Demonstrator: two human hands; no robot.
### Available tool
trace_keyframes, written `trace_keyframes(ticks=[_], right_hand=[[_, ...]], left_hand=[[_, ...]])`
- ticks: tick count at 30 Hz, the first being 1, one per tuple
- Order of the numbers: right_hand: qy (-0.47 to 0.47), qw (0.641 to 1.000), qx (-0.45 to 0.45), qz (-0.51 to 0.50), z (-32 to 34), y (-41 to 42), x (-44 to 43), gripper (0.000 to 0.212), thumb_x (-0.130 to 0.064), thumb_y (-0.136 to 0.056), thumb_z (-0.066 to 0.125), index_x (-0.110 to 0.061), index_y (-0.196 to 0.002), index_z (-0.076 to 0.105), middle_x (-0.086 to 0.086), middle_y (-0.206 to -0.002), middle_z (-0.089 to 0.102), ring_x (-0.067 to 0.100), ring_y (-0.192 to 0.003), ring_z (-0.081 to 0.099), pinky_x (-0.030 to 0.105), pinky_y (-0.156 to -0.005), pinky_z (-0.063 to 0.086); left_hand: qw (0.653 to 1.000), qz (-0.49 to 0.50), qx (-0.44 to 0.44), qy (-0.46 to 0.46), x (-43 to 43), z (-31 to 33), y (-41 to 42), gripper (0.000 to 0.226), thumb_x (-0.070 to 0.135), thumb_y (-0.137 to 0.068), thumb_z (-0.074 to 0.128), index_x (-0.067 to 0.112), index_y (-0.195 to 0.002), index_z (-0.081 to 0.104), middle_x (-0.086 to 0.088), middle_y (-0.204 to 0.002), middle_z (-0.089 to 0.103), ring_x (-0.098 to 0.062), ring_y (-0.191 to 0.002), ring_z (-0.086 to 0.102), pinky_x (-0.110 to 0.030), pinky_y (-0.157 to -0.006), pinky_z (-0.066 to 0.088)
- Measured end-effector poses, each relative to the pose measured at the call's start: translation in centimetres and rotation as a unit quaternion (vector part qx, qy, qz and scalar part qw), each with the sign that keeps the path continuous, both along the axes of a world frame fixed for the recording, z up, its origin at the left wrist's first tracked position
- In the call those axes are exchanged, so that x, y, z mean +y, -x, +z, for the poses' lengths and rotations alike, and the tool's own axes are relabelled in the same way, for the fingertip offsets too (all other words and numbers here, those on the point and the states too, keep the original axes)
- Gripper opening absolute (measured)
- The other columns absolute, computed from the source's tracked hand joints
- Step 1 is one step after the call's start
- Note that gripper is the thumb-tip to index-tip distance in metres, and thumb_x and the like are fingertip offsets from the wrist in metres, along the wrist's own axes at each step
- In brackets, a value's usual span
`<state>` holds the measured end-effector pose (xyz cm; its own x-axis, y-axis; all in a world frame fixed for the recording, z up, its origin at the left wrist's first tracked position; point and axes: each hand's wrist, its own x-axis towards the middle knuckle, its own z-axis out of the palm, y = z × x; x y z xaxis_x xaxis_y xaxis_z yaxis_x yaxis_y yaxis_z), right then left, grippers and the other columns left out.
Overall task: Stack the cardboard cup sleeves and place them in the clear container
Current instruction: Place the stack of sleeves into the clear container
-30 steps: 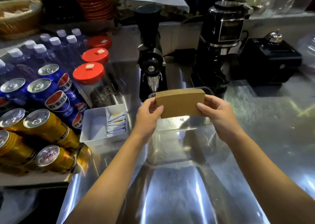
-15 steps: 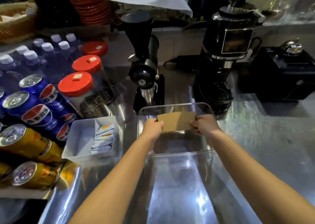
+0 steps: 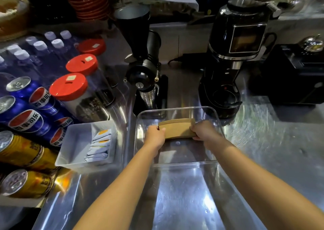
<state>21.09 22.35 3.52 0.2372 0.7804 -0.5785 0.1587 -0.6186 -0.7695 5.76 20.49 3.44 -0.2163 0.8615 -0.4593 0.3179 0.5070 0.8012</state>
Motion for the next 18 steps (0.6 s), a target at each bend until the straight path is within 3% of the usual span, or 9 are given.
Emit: trace_keyframes(ticks=[2, 4, 6, 8, 11, 13, 18], right_hand=[[0.0, 1.0, -0.011, -0.014, -0.3, 0.1, 0.1, 0.026, -0.007, -0.085, 0.056, 0.003, -0.109, 0.052, 0.008, -0.073, 0.052, 0.02, -0.062, 0.052, 0.027, -0.052, 0.048], [-0.012, 0.999, -0.052, -0.006, -0.5, 0.2, 0.1, 0.026, -0.008, -0.085, 0.055, 0.005, -0.108, 0.054, 0.021, -0.092, 0.062, 0.033, -0.082, 0.06, 0.022, -0.059, 0.047], [-0.018, 0.996, -0.088, 0.023, -0.5, 0.3, 0.0, 0.03, -0.014, -0.087, 0.053, 0.006, -0.11, 0.055, 0.024, -0.113, 0.061, 0.035, -0.103, 0.058, 0.022, -0.056, 0.042], [-0.016, 0.993, -0.107, 0.047, -0.3, 0.2, -0.1, 0.027, -0.017, -0.088, 0.053, 0.003, -0.106, 0.057, 0.024, -0.111, 0.061, 0.03, -0.096, 0.058, 0.025, -0.057, 0.035], [-0.024, 0.994, -0.097, 0.043, 0.0, 0.2, -0.1, 0.01, -0.016, -0.087, 0.055, -0.007, -0.084, 0.054, 0.016, -0.093, 0.055, 0.024, -0.085, 0.049, 0.026, -0.064, 0.039], [-0.024, 0.995, -0.082, 0.042, 0.3, 0.2, -0.3, 0.014, -0.016, -0.087, 0.054, -0.004, -0.095, 0.054, 0.014, -0.093, 0.052, 0.026, -0.085, 0.049, 0.031, -0.073, 0.04], [-0.052, 0.993, -0.075, 0.071, 2.8, -0.6, -0.7, 0.018, -0.02, -0.083, 0.054, -0.003, -0.087, 0.054, 0.013, -0.075, 0.055, 0.023, -0.062, 0.052, 0.03, -0.06, 0.04]], left_hand=[[1.0, 0.004, 0.003, 0.002, 0.0, 0.1, 0.0, 0.017, 0.017, -0.09, 0.049, 0.005, -0.083, 0.06, -0.007, -0.079, 0.053, -0.031, -0.087, 0.057, -0.043, -0.085, 0.053], [1.0, 0.003, 0.003, 0.004, -0.1, 0.3, 0.1, 0.021, 0.016, -0.09, 0.048, 0.011, -0.071, 0.055, -0.004, -0.069, 0.049, -0.026, -0.073, 0.049, -0.033, -0.069, 0.047], [1.0, 0.004, -0.004, -0.002, 0.0, 0.3, 0.1, 0.025, 0.015, -0.09, 0.048, 0.014, -0.066, 0.052, -0.002, -0.065, 0.047, -0.021, -0.065, 0.043, -0.03, -0.06, 0.036], [1.0, 0.001, -0.004, -0.007, 0.0, 0.2, 0.2, 0.026, 0.015, -0.091, 0.048, 0.015, -0.065, 0.052, -0.001, -0.066, 0.047, -0.017, -0.063, 0.041, -0.03, -0.056, 0.032], [1.0, -0.007, 0.004, -0.001, 0.1, 0.4, 0.3, 0.018, 0.017, -0.091, 0.047, 0.012, -0.075, 0.054, -0.001, -0.07, 0.048, -0.018, -0.069, 0.043, -0.031, -0.059, 0.033], [1.0, -0.009, 0.003, 0.007, 0.1, 0.7, 0.4, 0.014, 0.019, -0.09, 0.048, 0.009, -0.085, 0.055, -0.005, -0.078, 0.051, -0.022, -0.075, 0.046, -0.031, -0.064, 0.035], [1.0, -0.004, 0.025, -0.016, 0.3, 2.9, 0.8, 0.041, 0.025, -0.087, 0.052, 0.005, -0.122, 0.045, -0.005, -0.099, 0.05, -0.024, -0.088, 0.049, -0.031, -0.073, 0.041]])
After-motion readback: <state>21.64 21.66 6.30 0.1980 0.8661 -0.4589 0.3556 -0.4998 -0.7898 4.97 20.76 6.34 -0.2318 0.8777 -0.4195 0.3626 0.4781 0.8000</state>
